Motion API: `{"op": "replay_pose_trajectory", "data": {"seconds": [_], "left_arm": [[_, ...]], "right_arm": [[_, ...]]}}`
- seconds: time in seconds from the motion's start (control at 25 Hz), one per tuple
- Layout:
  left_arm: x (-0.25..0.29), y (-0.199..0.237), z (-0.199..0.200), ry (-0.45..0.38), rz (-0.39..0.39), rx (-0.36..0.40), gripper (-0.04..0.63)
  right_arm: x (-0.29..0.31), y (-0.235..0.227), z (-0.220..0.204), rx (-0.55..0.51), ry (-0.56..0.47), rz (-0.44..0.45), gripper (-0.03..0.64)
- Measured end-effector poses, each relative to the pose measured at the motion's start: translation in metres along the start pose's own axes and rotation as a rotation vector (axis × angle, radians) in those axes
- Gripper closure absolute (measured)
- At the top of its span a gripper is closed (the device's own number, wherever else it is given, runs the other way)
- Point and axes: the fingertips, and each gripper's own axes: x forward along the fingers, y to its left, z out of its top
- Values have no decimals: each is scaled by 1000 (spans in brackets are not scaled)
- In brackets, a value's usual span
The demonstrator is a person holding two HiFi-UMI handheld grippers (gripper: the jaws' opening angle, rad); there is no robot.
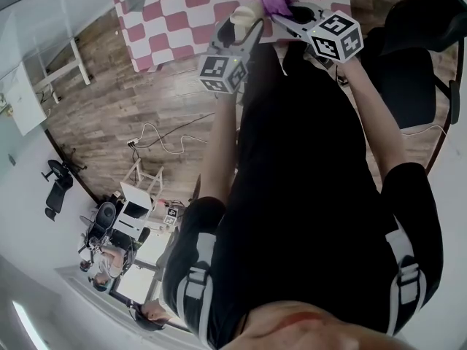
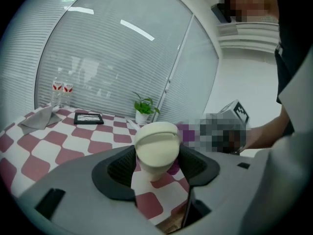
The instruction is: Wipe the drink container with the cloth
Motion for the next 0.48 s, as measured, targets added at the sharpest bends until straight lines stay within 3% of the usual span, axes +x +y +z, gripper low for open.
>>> {"op": "replay_pose_trajectory", "data": {"seconds": [0.16, 0.32, 0.48], "left_arm": [[2, 4, 3, 5, 14, -52, 302], [2, 6, 3, 6, 17, -72, 302], [0, 10, 2, 1, 26, -107, 302]], "right_arm": [[-3, 30, 14, -52, 1, 91, 523], [-4, 39, 20, -100, 4, 122, 523], [0, 29, 3, -57, 46, 127, 523]]}}
